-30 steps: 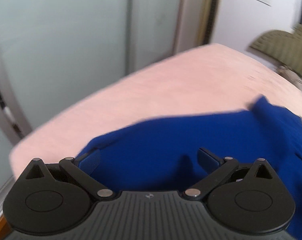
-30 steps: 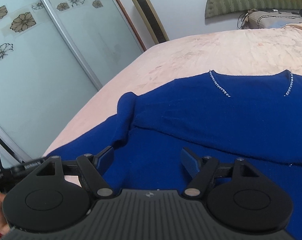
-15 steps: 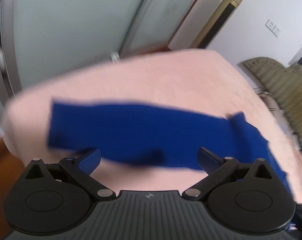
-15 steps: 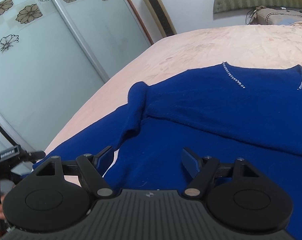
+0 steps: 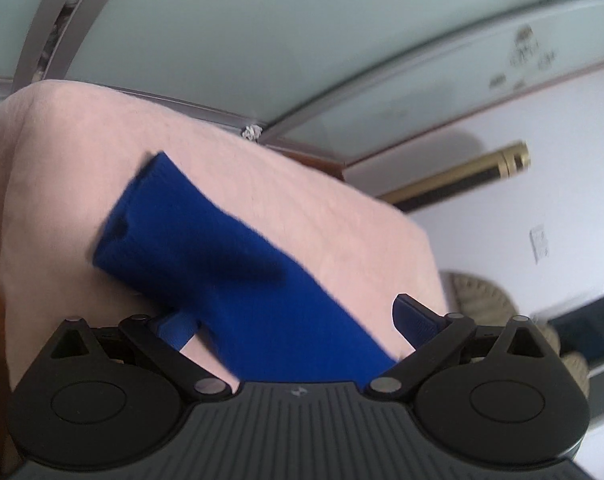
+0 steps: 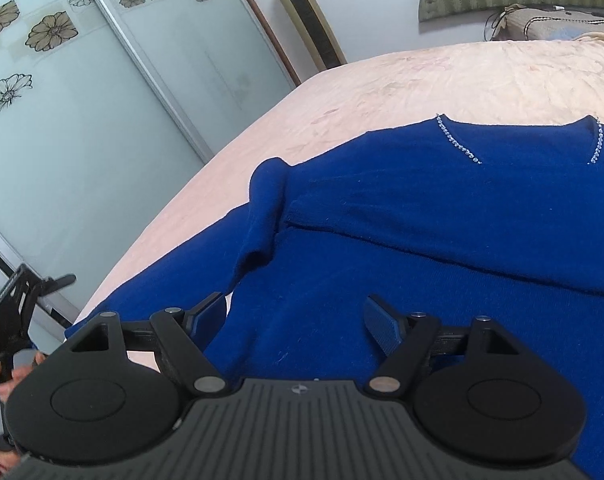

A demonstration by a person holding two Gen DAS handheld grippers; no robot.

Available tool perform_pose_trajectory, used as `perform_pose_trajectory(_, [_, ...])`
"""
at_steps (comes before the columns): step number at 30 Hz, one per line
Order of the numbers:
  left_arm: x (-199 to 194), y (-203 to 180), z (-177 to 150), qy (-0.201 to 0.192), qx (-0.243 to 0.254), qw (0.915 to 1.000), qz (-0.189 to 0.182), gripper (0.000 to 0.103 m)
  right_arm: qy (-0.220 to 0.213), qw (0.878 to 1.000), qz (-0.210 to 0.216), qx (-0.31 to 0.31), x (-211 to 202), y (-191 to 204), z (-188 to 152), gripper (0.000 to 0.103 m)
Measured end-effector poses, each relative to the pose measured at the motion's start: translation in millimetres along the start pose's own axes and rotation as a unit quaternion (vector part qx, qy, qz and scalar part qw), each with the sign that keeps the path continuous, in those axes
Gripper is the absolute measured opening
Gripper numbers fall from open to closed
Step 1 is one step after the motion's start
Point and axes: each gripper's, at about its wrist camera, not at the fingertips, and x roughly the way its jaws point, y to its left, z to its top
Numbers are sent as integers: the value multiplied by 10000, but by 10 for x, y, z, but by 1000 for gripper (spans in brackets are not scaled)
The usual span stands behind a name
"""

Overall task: Fold small clothes
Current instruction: 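Grasp the other sleeve cuff with the left gripper, then fold the held sleeve across the body with the left gripper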

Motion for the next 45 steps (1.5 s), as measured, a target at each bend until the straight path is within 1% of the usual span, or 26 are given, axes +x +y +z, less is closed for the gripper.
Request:
perform_pose_trajectory(1, [-40,19,38,-51,-54,10000,3,94,3,10000,-3,-11,5,5,0,79])
perform_pose_trajectory(2, [-36,20,61,-108,-51,9999,76,76,6,10000,-5,-13,8,6,-1,80])
perform_pose_trajectory(3, [-14,22,84,-114,-30,9998,146,54,8,10000,0,-12,14,7,-2,80])
perform_pose_trajectory(4, [13,34,106,-67,-10,9997,236,45,9,10000,3,-11,14,8,-5,81])
perform_pose_trajectory(6, [-21,90,145,10,-32,9995,314,16,10,10000,3,-16,22,7,-4,82])
perform_pose_trajectory(7, [-7,113,147,42,-37,9994,355,11,17,10000,3,-25,29,7,-8,83])
perform_pose_trajectory(9, [-21,93,115,42,89,9992,398,7,28,10000,-3,-35,43,7,-17,83])
perform_pose_trajectory(10, [-67,58,73,-8,246,9988,419,7,40,10000,-5,-39,50,6,-17,83])
perform_pose_trajectory(12, [-99,-76,73,-179,667,9966,454,6,49,10000,-12,-42,69,6,-15,83])
perform_pose_trajectory(15, [-186,-289,151,-608,1274,9886,528,5,39,10000,-9,-34,62,-11,-23,83])
perform_pose_trajectory(16, [-247,-358,188,-784,1440,9847,595,5,34,10000,-14,-28,55,-21,-25,83])
perform_pose_trajectory(17, [-280,-446,245,-1004,1637,9787,733,5,25,10000,-27,-16,50,-33,-25,83])
perform_pose_trajectory(19, [-320,-595,328,-1389,1974,9641,1106,5,22,10000,-50,11,41,-57,-30,83])
perform_pose_trajectory(21, [-348,-768,414,-1788,2313,9456,1426,5,19,10000,-70,40,24,-82,-35,83])
perform_pose_trajectory(23, [-333,-906,476,-1976,2485,9354,1556,5,9,9999,-94,49,7,-109,-39,83])
perform_pose_trajectory(24, [-315,-987,492,-2065,2524,9322,1573,5,4,9999,-111,60,-2,-123,-40,83])
perform_pose_trajectory(25, [-290,-1060,491,-2078,2573,9310,1544,5,-2,9999,-128,78,-10,-137,-41,83])
perform_pose_trajectory(28, [-229,-1292,386,-2005,2835,9289,1284,5,-18,9998,-155,115,-38,-171,-46,83])
perform_pose_trajectory(31, [-121,-1575,111,-1781,3399,9183,976,5,-42,9997,-179,162,-76,-207,-58,83])
perform_pose_trajectory(34, [6,-1782,-146,-1525,3822,9083,754,5,-84,9995,-211,205,-149,-241,-87,84])
perform_pose_trajectory(37, [183,-1914,-458,-1032,4270,8973,426,5,-140,9991,-299,251,-236,-313,-125,86])
perform_pose_trajectory(38, [225,-1966,-598,-849,4458,8907,275,5,-160,9989,-340,277,-264,-346,-140,86])
perform_pose_trajectory(42, [349,-2059,-1160,-301,5142,8569,-190,5,-210,9975,-478,478,-342,-507,-175,87])
perform_pose_trajectory(43, [356,-2075,-1273,-185,5262,8497,-288,5,-224,9970,-514,529,-357,-544,-180,87])
perform_pose_trajectory(44, [370,-2082,-1409,-50,5406,8403,-405,5,-238,9966,-546,576,-373,-581,-186,87])
perform_pose_trajectory(45, [370,-2080,-1525,46,5500,8337,-484,5,-249,9962,-570,613,-377,-607,-197,87])
